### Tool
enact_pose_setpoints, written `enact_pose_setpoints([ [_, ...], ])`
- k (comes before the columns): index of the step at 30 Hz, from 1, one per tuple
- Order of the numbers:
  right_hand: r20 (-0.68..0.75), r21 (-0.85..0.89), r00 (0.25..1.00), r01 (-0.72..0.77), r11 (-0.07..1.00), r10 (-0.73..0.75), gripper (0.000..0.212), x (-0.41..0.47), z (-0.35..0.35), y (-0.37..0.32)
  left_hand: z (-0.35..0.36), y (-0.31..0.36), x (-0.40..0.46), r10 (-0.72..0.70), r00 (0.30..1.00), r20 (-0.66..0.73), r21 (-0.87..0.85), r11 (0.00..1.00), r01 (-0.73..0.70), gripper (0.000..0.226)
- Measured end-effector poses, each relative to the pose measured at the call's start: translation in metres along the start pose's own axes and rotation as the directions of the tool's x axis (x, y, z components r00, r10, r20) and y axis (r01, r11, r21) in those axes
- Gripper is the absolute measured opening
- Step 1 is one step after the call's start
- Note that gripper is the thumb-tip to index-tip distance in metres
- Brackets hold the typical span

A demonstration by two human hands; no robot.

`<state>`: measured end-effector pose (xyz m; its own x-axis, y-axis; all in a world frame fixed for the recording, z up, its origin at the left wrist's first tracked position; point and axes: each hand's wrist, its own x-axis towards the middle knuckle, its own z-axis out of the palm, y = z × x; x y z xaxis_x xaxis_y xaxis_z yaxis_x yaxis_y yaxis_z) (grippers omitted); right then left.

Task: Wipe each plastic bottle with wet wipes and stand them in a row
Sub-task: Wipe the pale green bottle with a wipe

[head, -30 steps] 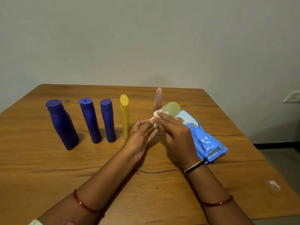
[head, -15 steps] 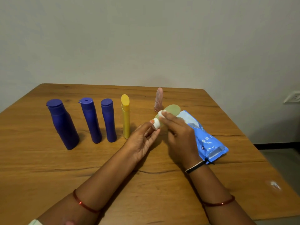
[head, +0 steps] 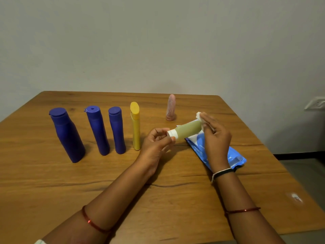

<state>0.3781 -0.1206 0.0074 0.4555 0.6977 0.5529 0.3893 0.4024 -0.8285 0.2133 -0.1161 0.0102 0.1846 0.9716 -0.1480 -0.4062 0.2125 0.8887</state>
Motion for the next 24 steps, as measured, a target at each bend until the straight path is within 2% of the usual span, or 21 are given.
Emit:
enact_pose_setpoints([
  [3, 0.059, 0.196, 0.979, -0.202, 0.96, 0.194, 0.03, -0.0022, 0.0025, -0.0033, -0.0014, 0.0013, -0.0022, 0.131, 0.991, -0.017, 0.148, 0.981, -0.127, 0.035],
  [8, 0.042, 0.301, 0.965, -0.26, 0.917, 0.259, 0.026, -0.0039, 0.0022, -0.0056, -0.0042, -0.0003, -0.0023, 0.173, 0.983, -0.054, 0.198, 0.967, -0.16, 0.033],
  [10, 0.042, 0.303, 0.966, -0.256, 0.918, 0.256, 0.028, -0.0044, 0.0023, -0.0063, -0.0045, -0.002, -0.0029, 0.13, 0.989, -0.068, 0.178, 0.977, -0.116, 0.028],
  [13, 0.049, 0.294, 0.97, -0.24, 0.925, 0.236, 0.03, -0.0047, 0.0022, -0.0073, -0.003, -0.0034, -0.0025, 0.0, 0.996, -0.091, 0.003, 1.0, 0.0, 0.025],
  [17, 0.083, 0.252, 0.985, -0.169, 0.953, 0.153, 0.032, -0.0048, 0.0028, -0.0097, -0.0034, -0.0035, 0.0029, -0.126, 0.986, -0.107, -0.155, 0.982, 0.108, 0.021],
  [21, 0.096, 0.208, 0.99, -0.122, 0.97, 0.104, 0.033, -0.004, 0.0007, -0.0106, -0.005, -0.0003, 0.0046, -0.2, 0.979, -0.041, -0.182, 0.965, 0.19, 0.015],
  [24, 0.088, 0.103, 0.992, -0.1, 0.99, 0.091, 0.037, -0.0037, 0.0009, -0.0087, -0.0044, -0.0003, 0.0025, -0.153, 0.988, -0.018, -0.143, 0.979, 0.149, 0.022],
])
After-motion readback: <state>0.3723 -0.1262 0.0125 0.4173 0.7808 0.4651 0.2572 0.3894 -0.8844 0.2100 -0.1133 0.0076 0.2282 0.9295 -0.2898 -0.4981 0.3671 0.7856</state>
